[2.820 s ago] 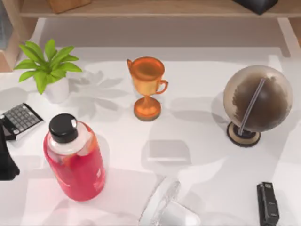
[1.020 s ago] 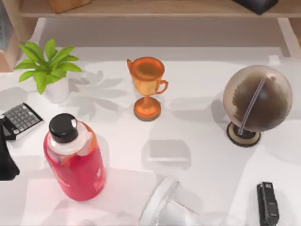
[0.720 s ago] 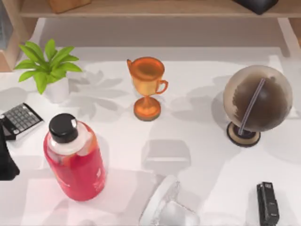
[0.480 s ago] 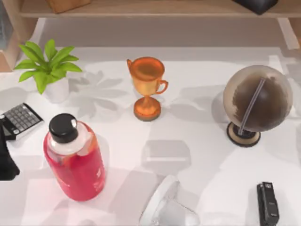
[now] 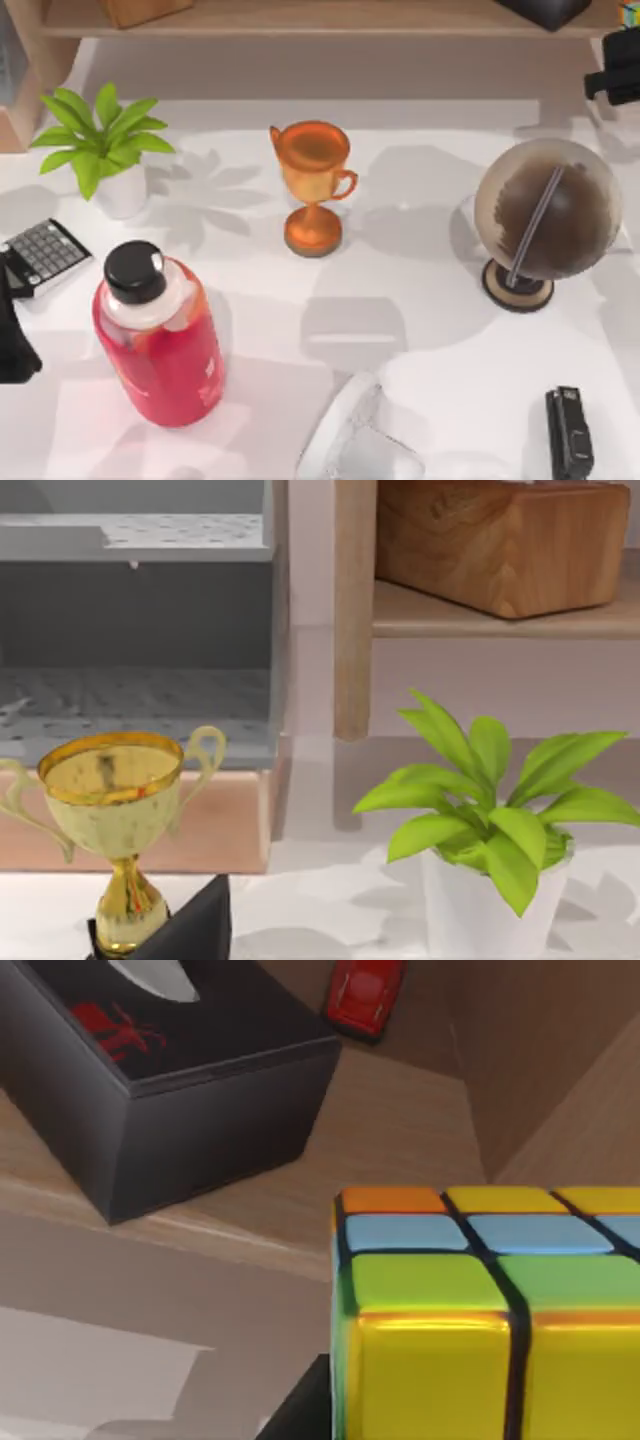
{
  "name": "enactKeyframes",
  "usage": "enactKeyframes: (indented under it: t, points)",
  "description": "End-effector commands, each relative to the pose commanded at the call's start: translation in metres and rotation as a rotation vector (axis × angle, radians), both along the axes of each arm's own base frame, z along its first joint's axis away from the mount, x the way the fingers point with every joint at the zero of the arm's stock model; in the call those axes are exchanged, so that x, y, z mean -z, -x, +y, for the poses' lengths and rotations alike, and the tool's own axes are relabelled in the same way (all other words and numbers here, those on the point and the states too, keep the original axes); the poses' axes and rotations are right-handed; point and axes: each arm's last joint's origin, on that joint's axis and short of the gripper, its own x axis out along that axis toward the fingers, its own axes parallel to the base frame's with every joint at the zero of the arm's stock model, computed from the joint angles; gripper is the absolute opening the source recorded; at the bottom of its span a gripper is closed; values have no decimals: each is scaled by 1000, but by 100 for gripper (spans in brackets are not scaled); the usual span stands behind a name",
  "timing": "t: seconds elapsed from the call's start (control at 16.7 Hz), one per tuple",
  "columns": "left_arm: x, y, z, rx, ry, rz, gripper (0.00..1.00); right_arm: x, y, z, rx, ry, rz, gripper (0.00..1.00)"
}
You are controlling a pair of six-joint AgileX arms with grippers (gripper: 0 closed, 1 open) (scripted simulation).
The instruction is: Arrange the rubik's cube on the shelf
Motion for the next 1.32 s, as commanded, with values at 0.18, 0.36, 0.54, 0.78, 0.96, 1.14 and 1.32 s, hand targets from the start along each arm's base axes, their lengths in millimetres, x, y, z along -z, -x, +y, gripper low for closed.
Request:
enactKeyframes:
  t: [0.18,0.36,0.54,0.78,0.96,1.14,1.32]
  points:
    - [0,0,0,0,0,0,100,6,-4,46,-20,-42,-192,0]
    - [0,0,0,0,0,0,100,15,-10,93,-30,-111,-349,0]
    - [0,0,0,0,0,0,100,34,-14,142,-37,-184,-452,0]
    - [0,0,0,0,0,0,100,63,-13,198,-48,-266,-525,0]
    - [0,0,0,0,0,0,100,81,-11,223,-56,-295,-540,0]
    - [0,0,0,0,0,0,100,86,-10,227,-57,-298,-540,0]
    - [0,0,0,0,0,0,100,86,-10,227,-57,-298,-540,0]
